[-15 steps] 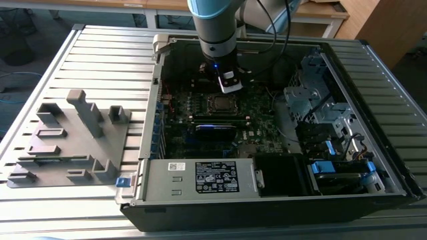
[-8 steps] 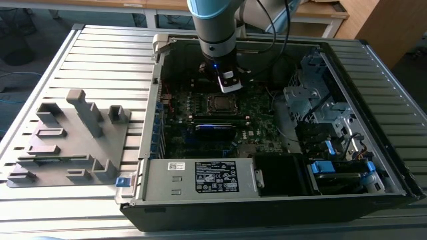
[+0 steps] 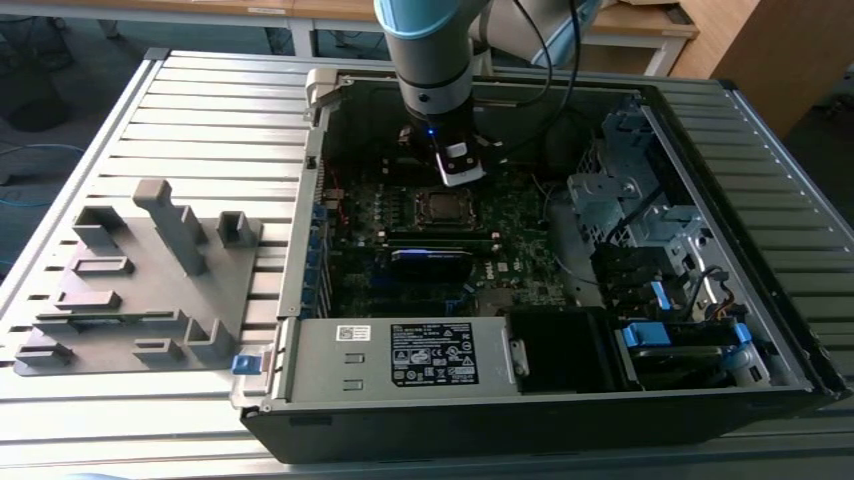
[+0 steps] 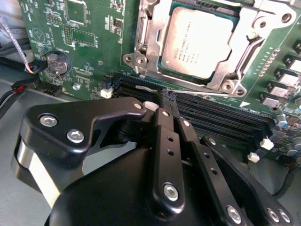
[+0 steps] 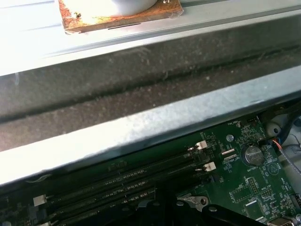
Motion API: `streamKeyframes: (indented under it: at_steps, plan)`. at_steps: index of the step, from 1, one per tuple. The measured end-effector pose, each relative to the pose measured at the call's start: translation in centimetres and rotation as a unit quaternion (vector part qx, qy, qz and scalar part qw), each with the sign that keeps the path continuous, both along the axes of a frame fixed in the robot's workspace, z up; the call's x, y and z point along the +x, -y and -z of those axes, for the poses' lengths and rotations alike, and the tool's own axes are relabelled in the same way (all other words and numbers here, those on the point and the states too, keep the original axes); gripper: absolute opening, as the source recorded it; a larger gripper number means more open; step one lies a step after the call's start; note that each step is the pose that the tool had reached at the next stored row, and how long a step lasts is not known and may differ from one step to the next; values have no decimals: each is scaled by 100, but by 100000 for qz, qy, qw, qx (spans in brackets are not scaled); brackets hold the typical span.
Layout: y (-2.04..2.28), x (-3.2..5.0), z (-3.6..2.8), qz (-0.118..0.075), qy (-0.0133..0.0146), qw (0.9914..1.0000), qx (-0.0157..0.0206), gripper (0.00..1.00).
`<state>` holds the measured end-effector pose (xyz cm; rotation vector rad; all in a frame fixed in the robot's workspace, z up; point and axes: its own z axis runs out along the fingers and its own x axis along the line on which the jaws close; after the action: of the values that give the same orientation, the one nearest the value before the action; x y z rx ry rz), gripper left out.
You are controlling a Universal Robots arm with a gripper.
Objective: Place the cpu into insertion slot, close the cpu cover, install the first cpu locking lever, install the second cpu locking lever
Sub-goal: 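Install the first cpu locking lever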
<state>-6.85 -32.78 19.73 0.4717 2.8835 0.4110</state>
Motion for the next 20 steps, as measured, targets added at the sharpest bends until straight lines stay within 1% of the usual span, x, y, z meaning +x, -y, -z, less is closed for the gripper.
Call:
streamKeyframes:
  at_steps: [2,3,8,13,20]
  plan:
    - [0,-1,3,-21,374,99999,119,11]
    - [0,-2,4,-27,448,99999,177,11]
    - [0,-4,4,-29,460,99999,184,11]
    - [2,-5,9,-116,535,99998,184,11]
    - [7,-4,15,-210,536,99998,182,11]
